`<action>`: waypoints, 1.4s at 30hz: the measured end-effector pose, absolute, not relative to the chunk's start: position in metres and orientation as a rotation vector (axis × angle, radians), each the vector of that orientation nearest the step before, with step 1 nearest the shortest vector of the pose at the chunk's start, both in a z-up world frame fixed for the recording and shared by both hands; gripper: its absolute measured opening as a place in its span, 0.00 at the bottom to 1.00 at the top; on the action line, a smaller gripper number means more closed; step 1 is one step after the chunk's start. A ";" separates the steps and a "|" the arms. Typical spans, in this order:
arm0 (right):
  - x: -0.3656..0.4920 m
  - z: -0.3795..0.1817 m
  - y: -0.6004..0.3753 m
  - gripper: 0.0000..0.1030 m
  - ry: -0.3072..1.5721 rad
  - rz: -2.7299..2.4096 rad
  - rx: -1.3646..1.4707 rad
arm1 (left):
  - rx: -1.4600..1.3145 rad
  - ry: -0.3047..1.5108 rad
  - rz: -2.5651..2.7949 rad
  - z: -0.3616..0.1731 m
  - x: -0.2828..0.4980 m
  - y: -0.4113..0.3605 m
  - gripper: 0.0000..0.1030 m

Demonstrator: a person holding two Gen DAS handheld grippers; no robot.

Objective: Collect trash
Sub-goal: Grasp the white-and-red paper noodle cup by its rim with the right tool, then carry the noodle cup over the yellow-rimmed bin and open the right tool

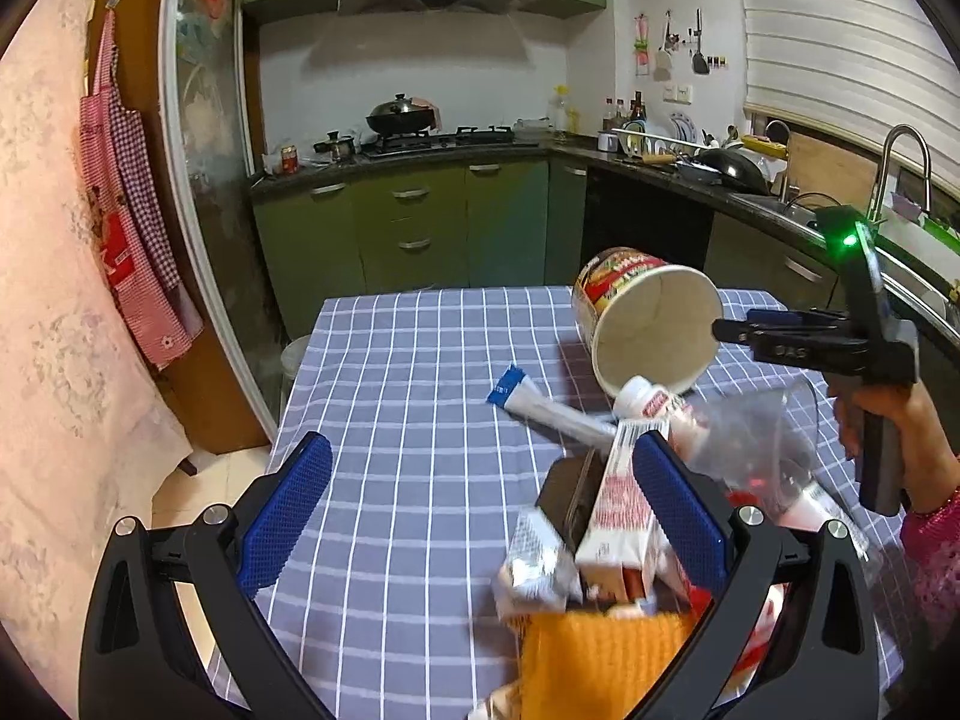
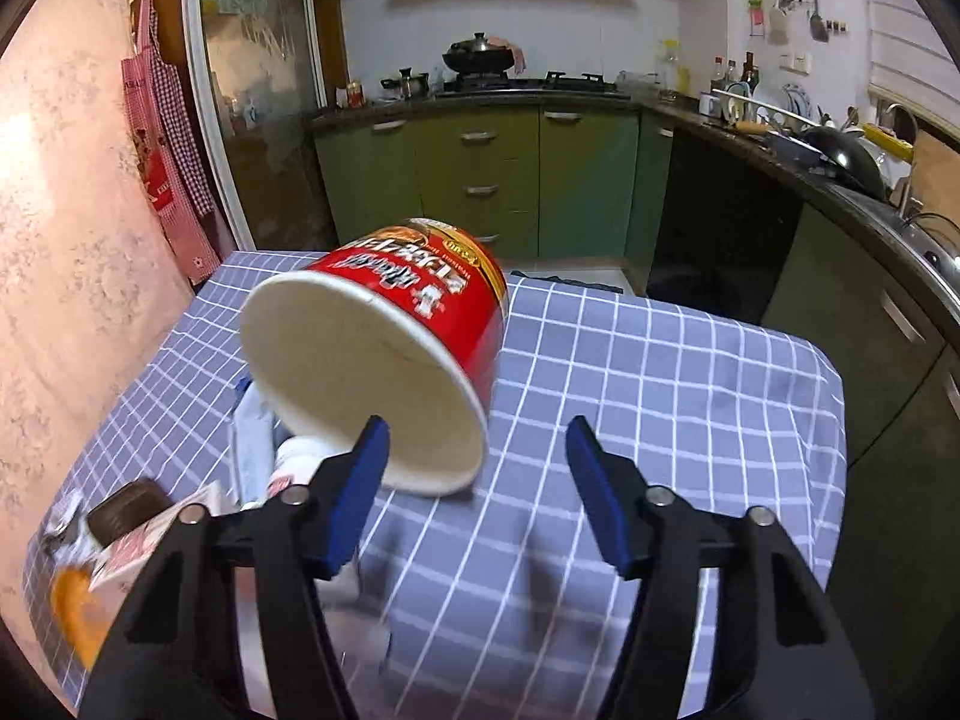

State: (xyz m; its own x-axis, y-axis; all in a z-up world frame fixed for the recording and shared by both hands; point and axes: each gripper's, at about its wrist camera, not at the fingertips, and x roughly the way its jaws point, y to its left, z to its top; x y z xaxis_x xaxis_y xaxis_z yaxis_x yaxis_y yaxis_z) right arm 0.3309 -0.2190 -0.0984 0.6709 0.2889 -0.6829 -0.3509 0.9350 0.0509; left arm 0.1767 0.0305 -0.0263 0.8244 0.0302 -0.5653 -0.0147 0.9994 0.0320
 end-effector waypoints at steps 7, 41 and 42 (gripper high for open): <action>0.369 -0.111 -0.213 0.25 0.792 0.363 -0.047 | 0.002 0.572 0.004 -0.025 0.203 0.030 0.96; 0.162 -0.020 -0.410 0.04 0.736 0.082 0.216 | -0.019 0.501 -0.140 -0.012 0.103 -0.008 0.96; 0.152 -0.027 -0.424 0.04 0.754 0.052 0.233 | -0.011 0.502 -0.147 -0.013 0.098 -0.013 0.96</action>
